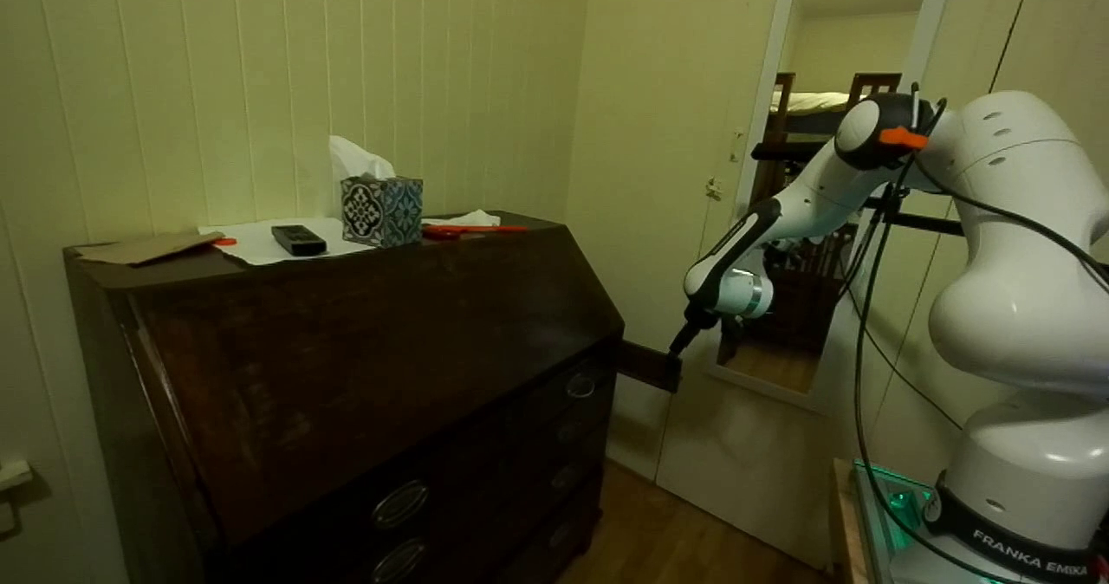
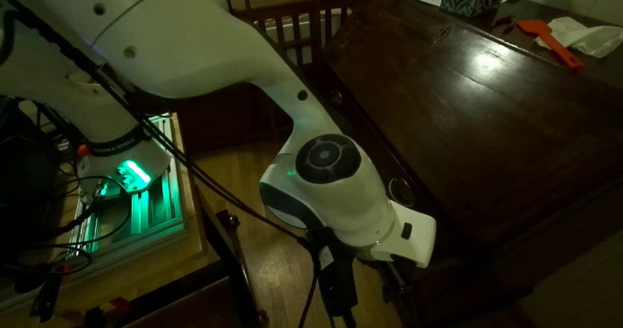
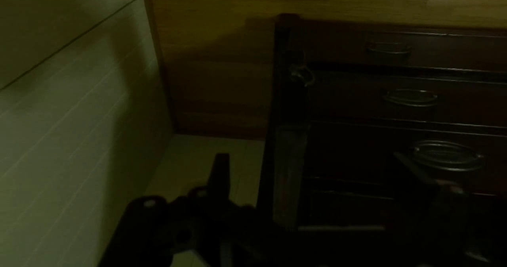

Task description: Push in the wooden board

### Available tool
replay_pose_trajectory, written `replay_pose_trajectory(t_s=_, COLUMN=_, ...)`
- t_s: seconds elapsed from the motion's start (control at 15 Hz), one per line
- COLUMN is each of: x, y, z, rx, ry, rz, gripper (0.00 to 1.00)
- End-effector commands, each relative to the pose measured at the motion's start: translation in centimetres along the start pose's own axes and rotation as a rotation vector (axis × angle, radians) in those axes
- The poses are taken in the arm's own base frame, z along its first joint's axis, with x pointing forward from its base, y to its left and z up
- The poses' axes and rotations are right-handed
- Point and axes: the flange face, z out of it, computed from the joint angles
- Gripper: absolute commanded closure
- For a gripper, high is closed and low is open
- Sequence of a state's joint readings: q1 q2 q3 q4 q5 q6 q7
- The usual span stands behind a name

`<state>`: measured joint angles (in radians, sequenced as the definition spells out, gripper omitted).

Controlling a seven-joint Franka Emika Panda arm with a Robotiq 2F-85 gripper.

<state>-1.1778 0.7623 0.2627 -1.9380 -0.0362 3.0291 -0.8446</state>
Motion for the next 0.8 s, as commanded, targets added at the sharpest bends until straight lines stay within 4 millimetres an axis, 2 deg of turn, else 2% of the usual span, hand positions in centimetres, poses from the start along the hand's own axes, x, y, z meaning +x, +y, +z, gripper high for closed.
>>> replay_pose_trajectory(t_s=0.0, x=-1.9, y=1.0, z=-2.5, rx=0.008, ry=-0.03, rz=0.006, gripper=0.0)
replay_pose_trajectory(t_s=0.33, x=-3.8, y=2.5, z=-3.7, rx=0.023, ry=-0.101, rz=0.0, gripper=0.0)
replay_pose_trajectory(t_s=0.73, x=-4.1, y=2.5, z=-4.6, rx=0.059, ry=-0.142, rz=-0.04, gripper=0.0)
